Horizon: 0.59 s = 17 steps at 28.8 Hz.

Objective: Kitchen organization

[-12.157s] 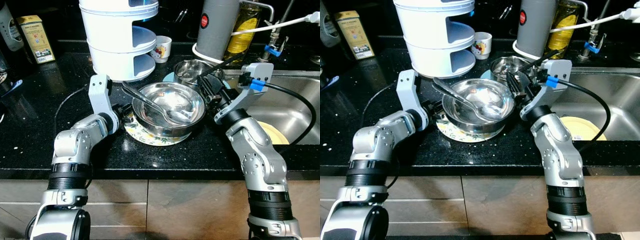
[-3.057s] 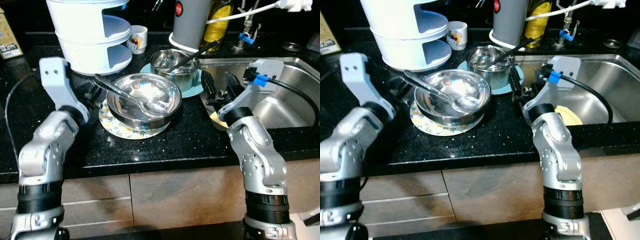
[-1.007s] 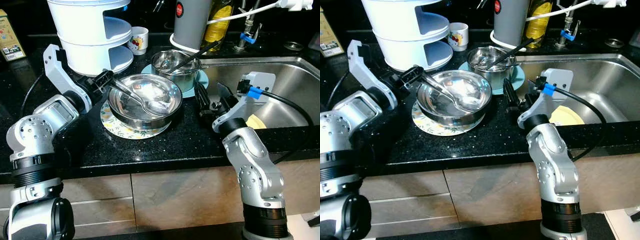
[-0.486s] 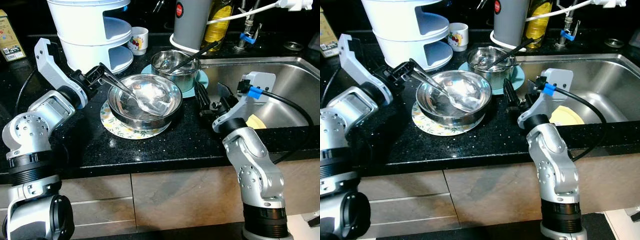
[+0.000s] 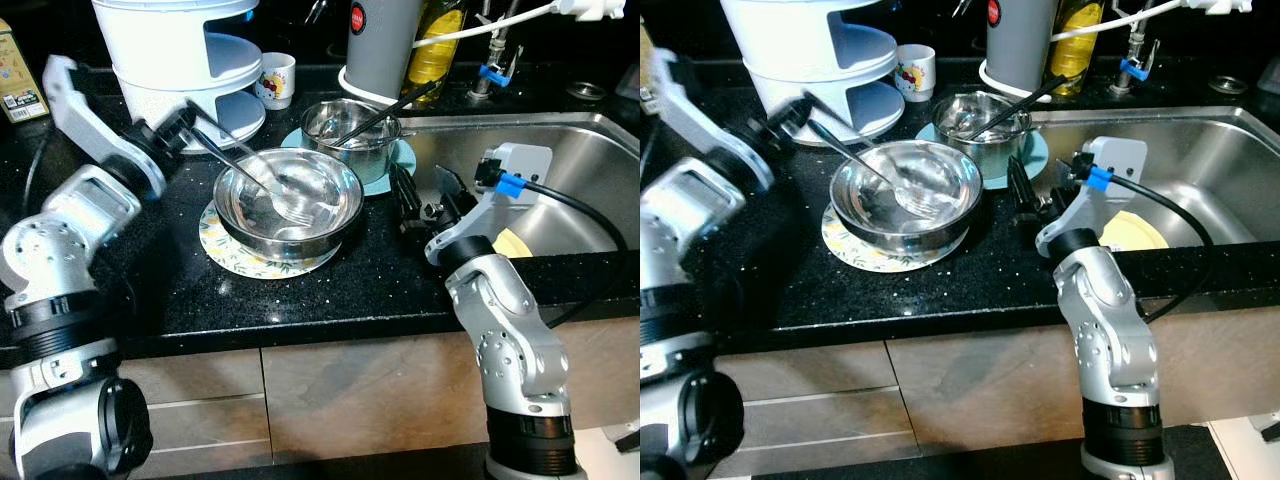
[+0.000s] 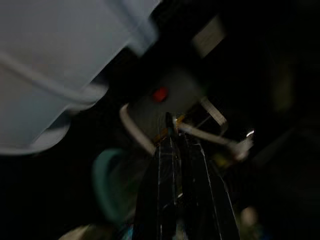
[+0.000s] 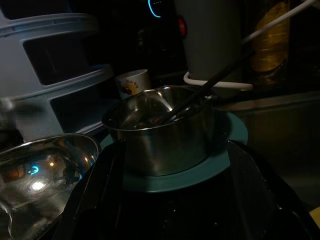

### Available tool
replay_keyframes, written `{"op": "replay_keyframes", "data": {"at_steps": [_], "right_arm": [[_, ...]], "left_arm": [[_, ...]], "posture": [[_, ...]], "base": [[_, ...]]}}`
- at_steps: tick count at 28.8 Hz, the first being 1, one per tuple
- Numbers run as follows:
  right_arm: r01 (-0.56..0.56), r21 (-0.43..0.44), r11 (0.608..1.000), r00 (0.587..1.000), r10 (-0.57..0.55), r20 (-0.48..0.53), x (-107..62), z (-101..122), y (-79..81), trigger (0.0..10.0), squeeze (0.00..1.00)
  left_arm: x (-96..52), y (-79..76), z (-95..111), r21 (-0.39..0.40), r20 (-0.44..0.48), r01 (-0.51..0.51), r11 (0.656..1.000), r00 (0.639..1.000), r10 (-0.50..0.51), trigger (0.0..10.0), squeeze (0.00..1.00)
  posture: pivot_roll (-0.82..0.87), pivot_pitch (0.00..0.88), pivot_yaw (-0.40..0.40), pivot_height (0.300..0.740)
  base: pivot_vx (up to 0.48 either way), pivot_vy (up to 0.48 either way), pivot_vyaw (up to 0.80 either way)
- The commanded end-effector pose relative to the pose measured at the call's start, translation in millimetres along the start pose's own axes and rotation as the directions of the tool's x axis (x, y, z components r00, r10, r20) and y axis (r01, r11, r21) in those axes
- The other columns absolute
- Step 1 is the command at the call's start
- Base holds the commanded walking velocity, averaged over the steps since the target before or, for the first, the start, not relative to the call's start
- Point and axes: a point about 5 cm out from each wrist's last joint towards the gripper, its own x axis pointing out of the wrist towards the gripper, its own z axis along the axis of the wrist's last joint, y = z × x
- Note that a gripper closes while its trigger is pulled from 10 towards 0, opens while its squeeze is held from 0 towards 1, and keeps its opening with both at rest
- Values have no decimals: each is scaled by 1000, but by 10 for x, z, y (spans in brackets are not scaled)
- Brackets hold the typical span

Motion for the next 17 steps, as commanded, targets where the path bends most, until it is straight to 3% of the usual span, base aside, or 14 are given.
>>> {"op": "replay_keyframes", "data": {"at_steps": [1, 10, 11, 12, 13, 14, 15, 16, 17], "right_arm": [[-2, 10, 1000, 1000, 2, 6, -6, 23, -2, 10000, 0], [14, 48, 999, 999, -17, 51, 18, 89, -19, 10000, 0], [18, 65, 998, 998, -22, 65, 19, 109, -22, 10000, 0], [18, 166, 986, 994, -36, 106, 26, 173, -31, 10000, 0], [17, 203, 979, 992, -41, 116, 28, 192, -35, 10000, 0], [-8, 259, 966, 992, -25, 125, 29, 208, -22, 10000, 176], [-28, 298, 954, 992, -10, 124, 29, 210, -8, 10000, 1000], [-92, 411, 907, 990, 37, 140, 18, 241, 37, 10000, 1000], [-113, 457, 882, 988, 52, 145, 14, 255, 54, 10000, 1000]], "left_arm": [[-10, -39, 28, -46, 28, 28, 999, 999, -26, 0, 0], [-6, -102, 28, -109, 29, 70, 992, 997, -67, 0, 0], [-7, -108, 14, -116, 25, 76, 990, 997, -73, 0, 0], [-19, -122, -102, -100, -19, 71, 992, 997, -73, 0, 0], [-25, -127, -148, -90, -35, 71, 993, 997, -74, 0, 0], [-36, -131, -213, -84, -48, 73, 994, 996, -78, 0, 0], [-41, -133, -234, -82, -47, 76, 994, 996, -81, 0, 0], [-50, -131, -273, -71, -44, 77, 995, 996, -80, 0, 0], [-52, -127, -281, -56, -43, 74, 996, 996, -77, 0, 0]], "posture": [[11, 264, 13, 740], [13, 261, 14, 740], [12, 259, 15, 740], [11, 258, 17, 740], [11, 258, 17, 740], [6, 257, 17, 740], [3, 256, 18, 740], [3, 256, 18, 740], [3, 256, 18, 740]], "base": [[0, 0, 0], [0, 0, 0], [0, 0, 0], [0, 0, 0], [0, 0, 0], [0, 0, 0], [0, 0, 0], [0, 0, 0], [0, 0, 0]]}}
